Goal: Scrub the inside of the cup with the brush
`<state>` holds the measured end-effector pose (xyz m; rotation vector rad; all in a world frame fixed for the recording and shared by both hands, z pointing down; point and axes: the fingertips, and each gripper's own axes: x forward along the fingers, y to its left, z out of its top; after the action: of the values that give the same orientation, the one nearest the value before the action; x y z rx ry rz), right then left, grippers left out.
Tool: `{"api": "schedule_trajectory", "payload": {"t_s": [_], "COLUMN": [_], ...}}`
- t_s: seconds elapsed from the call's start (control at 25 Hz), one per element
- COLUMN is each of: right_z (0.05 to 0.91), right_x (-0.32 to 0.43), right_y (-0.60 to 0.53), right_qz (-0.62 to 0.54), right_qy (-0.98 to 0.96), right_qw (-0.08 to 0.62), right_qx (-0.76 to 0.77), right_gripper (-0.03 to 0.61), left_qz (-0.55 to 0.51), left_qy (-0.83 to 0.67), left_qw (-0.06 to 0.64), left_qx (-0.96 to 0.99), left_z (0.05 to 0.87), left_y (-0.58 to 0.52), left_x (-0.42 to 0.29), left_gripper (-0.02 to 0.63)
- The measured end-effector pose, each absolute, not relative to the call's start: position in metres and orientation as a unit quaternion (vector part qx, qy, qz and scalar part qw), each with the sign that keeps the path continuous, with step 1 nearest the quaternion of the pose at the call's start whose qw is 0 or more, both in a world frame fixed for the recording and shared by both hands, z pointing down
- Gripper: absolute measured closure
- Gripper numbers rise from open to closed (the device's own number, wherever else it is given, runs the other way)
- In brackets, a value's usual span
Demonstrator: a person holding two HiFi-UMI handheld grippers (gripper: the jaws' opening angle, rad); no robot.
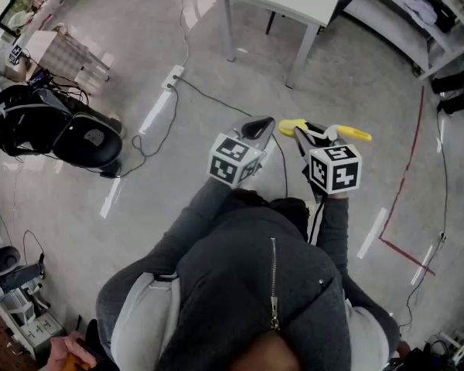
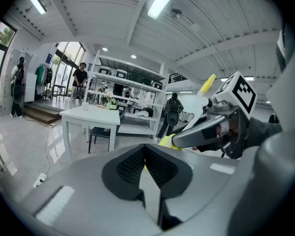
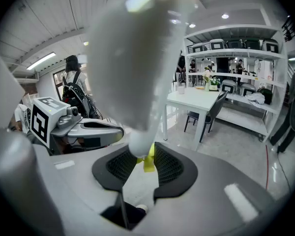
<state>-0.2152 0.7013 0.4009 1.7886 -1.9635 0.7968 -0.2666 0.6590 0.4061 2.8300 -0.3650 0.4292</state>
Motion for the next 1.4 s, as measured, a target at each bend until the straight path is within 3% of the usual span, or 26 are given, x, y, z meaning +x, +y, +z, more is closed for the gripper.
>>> {"api": "schedule_trajectory", "payload": {"t_s": [0.76, 1.4], "right_z": [0.393, 0.393], "right_x": [-0.237, -0.187], "right_y": [0.686, 0.621], "right_qz": [0.291, 0.281], "right_qy": [-0.707, -0.720], "right_qw": [0.186, 0.185], "right_qx": [0.618, 0.607], "right_gripper": [0.483, 0.485], "left_qz": [0.155, 0.158], "left_qy": [-0.127, -0.160], "left_qw": [0.124, 0.135], "left_qx": [0.972, 0.965], "left_z": [0.407, 0.420], "left_y": [0.641, 0.575], "left_x": [-0.279, -0.237], "left_gripper": [0.604, 0.603]}}
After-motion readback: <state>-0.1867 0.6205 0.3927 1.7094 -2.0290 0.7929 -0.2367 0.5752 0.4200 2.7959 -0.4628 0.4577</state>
